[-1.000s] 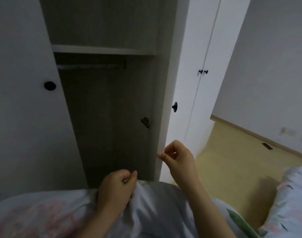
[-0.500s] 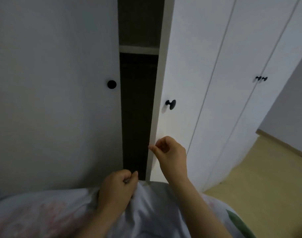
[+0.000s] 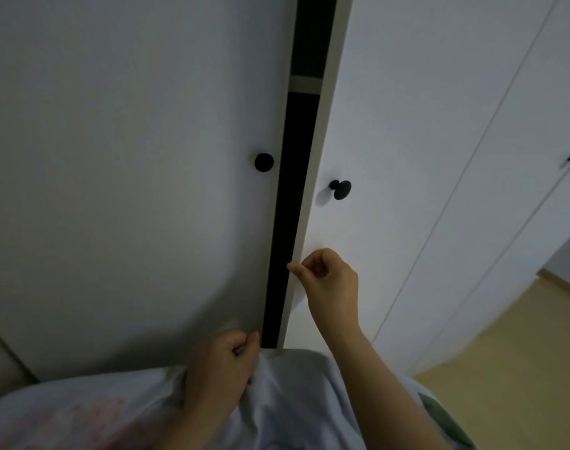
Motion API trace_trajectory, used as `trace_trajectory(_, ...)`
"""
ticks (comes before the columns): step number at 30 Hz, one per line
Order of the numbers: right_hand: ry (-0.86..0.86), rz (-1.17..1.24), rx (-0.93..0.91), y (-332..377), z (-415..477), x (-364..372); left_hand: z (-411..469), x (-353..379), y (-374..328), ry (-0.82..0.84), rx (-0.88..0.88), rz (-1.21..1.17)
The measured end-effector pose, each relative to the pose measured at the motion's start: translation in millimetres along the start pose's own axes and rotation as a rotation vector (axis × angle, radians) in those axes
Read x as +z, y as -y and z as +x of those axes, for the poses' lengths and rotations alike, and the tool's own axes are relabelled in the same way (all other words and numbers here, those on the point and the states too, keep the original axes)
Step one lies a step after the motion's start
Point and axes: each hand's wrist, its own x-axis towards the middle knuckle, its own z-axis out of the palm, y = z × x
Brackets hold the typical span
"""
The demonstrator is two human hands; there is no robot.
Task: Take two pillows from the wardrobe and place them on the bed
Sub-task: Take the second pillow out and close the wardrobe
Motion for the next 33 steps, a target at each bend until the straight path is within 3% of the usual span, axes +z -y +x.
trace_trajectory(9,0.003,0.023,0.007,-1.1,31.9,35.4,23.8,2.5,9.9,-0.007,-0.045,-0.024)
trace_trajectory(20,0.205,0.009,-0.006,-4.0,49.1,52.5,38.2,0.8,16.6,-0.005,-0.056,-0.046)
trace_trajectory(30,0.372,0.043,0.043,-3.3,26.8,27.5,41.0,-0.7,16.0,-0.015,-0.042,-0.118)
trace_trajectory(33,0.354,-0.061,0.093,-11.8,-3.3,2.3,42.2,0.8,13.1,-0.012,-0.034,-0.147)
